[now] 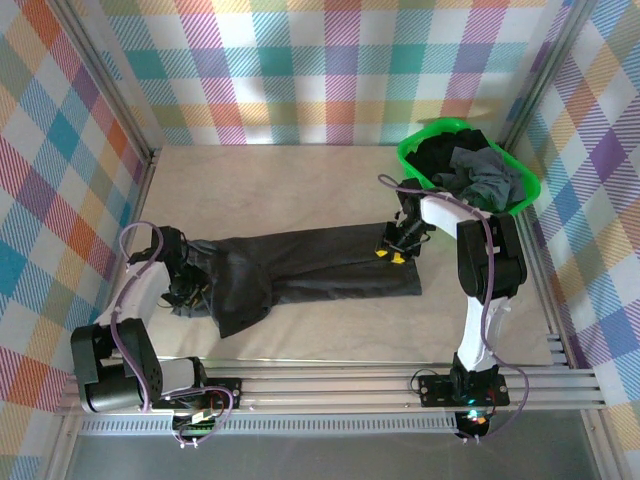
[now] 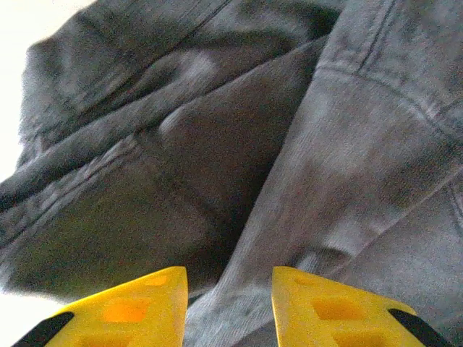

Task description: Fold and stack the t-shirts

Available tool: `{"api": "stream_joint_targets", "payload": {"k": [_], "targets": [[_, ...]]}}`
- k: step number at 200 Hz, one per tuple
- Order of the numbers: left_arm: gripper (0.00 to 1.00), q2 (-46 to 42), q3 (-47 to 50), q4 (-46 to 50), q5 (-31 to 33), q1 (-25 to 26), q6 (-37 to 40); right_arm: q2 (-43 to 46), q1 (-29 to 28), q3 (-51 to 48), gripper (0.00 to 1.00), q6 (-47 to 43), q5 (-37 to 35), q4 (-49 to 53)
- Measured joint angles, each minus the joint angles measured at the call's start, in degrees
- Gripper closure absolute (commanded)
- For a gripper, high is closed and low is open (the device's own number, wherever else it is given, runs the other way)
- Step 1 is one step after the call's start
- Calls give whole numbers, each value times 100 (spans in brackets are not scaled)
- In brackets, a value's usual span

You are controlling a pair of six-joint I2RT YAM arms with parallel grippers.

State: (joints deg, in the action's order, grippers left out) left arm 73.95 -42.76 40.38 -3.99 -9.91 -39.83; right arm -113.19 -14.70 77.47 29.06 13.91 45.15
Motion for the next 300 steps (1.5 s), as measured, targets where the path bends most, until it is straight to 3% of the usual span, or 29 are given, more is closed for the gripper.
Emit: {"api": "stream_joint_targets", "payload": {"k": [53, 92, 192, 300], "targets": [[74, 527, 24, -581, -57, -4, 348, 0, 0, 0, 61, -63, 0, 37], [100, 592, 20, -605, 109, -7, 481, 0, 0, 2, 62, -87, -4, 57], [100, 586, -1084, 76, 763, -37, 649, -39, 0, 59, 63, -105, -254, 289], [100, 1869, -2352, 501, 1182, -37, 1141, -68, 0, 74, 63, -129, -282, 317]]}}
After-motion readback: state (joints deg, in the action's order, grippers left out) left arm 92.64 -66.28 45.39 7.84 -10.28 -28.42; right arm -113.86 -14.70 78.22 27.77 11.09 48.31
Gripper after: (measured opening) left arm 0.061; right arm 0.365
